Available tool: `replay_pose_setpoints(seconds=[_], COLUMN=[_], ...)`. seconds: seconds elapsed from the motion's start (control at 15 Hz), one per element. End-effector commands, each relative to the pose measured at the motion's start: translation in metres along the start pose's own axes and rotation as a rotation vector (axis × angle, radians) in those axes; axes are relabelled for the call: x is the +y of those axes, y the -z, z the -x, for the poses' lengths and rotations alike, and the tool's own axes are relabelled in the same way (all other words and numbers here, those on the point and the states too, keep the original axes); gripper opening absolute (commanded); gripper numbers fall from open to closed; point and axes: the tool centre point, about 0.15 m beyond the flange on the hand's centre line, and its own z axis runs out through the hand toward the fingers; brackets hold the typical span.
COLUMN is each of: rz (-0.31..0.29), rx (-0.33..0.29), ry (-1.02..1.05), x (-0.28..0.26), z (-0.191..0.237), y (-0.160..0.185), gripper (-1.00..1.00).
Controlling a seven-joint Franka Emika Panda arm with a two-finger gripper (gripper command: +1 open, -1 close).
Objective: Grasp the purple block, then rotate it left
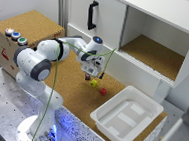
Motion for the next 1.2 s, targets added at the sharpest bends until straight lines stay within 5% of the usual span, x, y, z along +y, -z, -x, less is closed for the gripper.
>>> replay_pose_setpoints(seconds=[0.0, 0.47, 1.07, 1.13], rz=[0.064, 0.135, 0.143, 0.145], rx=[-0.022, -0.026, -0.082, -0.095], ry=[0.191, 0.328, 0.344, 0.344], x=[-0.004, 0.025, 0.04, 0.041], z=[-0.008, -0.011, -0.02, -0.018], y=[-0.035, -0.059, -0.09, -0.092], gripper=[1.0, 1.0, 1.0, -1.0])
